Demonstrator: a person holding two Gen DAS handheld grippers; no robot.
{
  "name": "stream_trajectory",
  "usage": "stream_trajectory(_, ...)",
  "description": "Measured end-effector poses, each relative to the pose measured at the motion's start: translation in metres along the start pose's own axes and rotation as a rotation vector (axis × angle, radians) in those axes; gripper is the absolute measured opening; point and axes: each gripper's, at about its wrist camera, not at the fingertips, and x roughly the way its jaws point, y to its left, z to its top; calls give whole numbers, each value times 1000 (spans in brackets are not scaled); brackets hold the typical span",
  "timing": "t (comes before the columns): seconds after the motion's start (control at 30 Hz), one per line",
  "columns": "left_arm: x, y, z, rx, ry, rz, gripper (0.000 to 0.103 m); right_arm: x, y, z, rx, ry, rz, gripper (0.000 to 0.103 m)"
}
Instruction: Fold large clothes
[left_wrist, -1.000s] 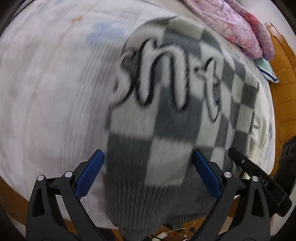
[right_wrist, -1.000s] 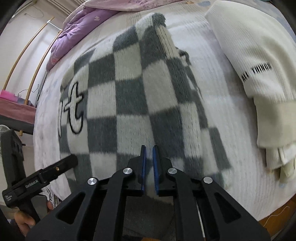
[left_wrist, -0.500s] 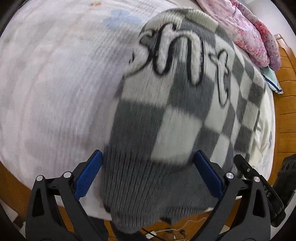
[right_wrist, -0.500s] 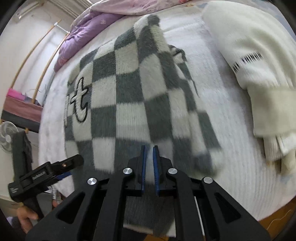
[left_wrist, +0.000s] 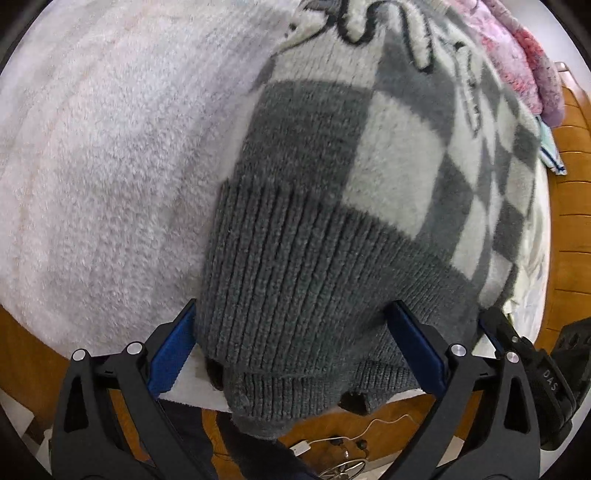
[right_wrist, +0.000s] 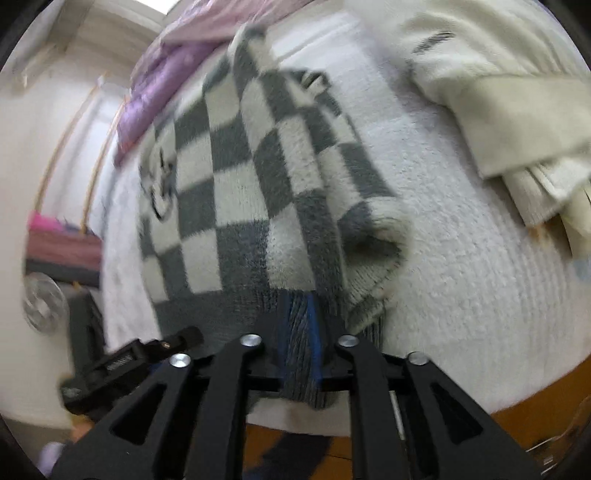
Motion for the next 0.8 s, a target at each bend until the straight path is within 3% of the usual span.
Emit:
stream_trajectory(0.07,-9,10,-1,-19,-11,-36,99,-13,-8,-3,56,-47,20,48)
stream_trajectory(0.1,-12,15,-1,-30,-15,-52,99,-19,-13,-5,84,-67,-26,77)
stream_trajectory(0.13,-15,19,-1,-47,-17,-72,99,-21,-16,-6,102,-85,-57,81)
stream_trajectory(0.2,-20,24,2,-69,-19,-98,99,-25,-31,-9,155,-112,-31,81)
stream_trajectory(0.37,-34,33,11,-65,-53,-115,99,-1,-72,-6,340,-54,60,81)
stream_trajectory(0.57,-30,19,28,-46,-68,-106,99,31,-72,4,374,-16,150,81)
stream_trajectory(0.7,-12,15,40,-24,-61,-108,99,47,-66,7,388,-24,156,93)
stream_trajectory(0.8,0,12,48,-26,-56,-130,99,53,-64,8,387,-36,150,96)
